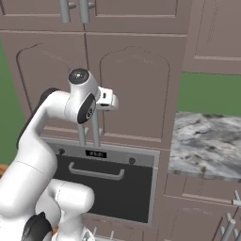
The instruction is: Move the bowls from the cabinet to the plates on the dining table.
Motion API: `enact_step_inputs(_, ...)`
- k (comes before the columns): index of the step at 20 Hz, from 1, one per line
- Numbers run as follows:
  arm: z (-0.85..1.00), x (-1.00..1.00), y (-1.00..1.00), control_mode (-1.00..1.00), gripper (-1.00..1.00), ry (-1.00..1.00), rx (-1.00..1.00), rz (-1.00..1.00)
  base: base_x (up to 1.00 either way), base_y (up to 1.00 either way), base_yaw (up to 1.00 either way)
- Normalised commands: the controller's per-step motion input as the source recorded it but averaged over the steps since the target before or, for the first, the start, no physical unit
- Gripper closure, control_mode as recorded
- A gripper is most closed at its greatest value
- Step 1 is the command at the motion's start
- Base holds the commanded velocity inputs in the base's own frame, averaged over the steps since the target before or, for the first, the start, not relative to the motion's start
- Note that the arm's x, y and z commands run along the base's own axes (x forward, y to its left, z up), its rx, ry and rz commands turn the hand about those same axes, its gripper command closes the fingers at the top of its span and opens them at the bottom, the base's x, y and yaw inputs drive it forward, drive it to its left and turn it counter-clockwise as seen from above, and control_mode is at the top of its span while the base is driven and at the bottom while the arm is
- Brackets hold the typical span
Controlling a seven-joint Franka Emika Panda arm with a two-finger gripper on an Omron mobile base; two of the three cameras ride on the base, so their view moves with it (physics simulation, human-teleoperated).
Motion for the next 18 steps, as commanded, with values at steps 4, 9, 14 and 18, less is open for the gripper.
enact_step_inputs(4,-0.51,0.09,0.13,-1.00,1.00,0.00,-0.05,0.00,0.00,0.00,0.00)
enact_step_inputs(9,-0.28,0.03,0.00,-1.00,1.00,-0.02,-0.07,0.00,0.00,0.00,0.00)
enact_step_inputs(14,-0.25,-0.25,-0.06,-1.00,1.00,-0.09,-0.05,0.10,0.00,0.00,0.00)
enact_step_inputs(18,-0.18,-0.84,-0.24,-1.00,1.00,-0.16,0.00,0.18,0.00,0.00,0.00)
